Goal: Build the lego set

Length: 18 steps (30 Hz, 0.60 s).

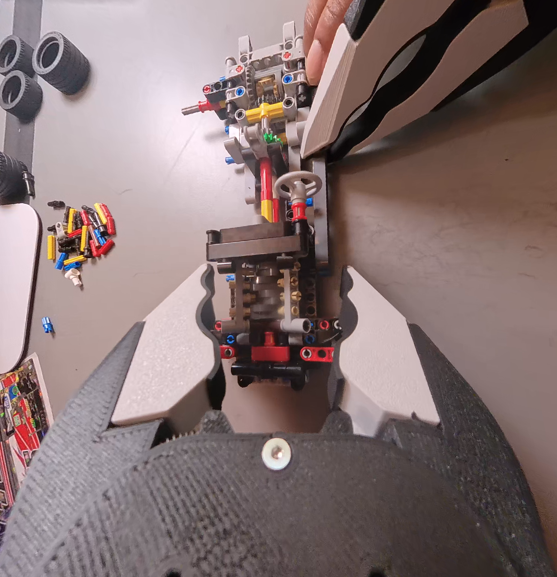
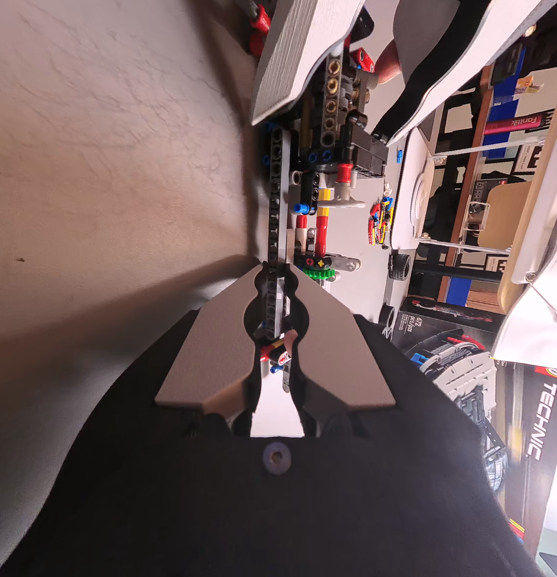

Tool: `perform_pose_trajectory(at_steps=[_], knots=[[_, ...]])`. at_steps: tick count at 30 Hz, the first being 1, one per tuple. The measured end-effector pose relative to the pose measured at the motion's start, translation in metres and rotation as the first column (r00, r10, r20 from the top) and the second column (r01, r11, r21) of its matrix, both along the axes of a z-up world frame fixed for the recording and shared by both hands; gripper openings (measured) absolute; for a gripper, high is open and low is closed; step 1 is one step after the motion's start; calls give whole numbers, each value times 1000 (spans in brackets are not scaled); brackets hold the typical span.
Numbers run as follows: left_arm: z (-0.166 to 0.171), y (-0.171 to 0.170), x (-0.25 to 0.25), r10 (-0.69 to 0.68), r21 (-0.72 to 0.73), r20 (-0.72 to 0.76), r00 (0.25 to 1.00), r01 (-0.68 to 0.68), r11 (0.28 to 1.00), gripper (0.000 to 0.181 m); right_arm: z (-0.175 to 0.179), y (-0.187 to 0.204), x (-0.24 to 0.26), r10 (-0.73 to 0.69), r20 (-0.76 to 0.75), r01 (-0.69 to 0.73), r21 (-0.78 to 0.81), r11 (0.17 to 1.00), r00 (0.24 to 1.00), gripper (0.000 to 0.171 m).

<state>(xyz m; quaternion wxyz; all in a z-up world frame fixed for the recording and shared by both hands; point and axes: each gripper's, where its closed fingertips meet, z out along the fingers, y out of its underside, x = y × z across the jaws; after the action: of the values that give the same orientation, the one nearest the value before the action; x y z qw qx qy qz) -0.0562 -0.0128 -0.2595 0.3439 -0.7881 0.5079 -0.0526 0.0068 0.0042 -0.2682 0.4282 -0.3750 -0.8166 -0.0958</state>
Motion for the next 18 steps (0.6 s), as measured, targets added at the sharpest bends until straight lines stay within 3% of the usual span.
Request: perform_pose_trajectory(at_steps=[1,18], knots=[[0,-1,0,0,-2,6,1000,0,1000,82,0,0,0,1,5,-1,2,1000,1000,8],[-3,-4,-2,12,-37,15,1000,-11,999,89,-1,-6,1,-35,69,30,69,997,997,8]])
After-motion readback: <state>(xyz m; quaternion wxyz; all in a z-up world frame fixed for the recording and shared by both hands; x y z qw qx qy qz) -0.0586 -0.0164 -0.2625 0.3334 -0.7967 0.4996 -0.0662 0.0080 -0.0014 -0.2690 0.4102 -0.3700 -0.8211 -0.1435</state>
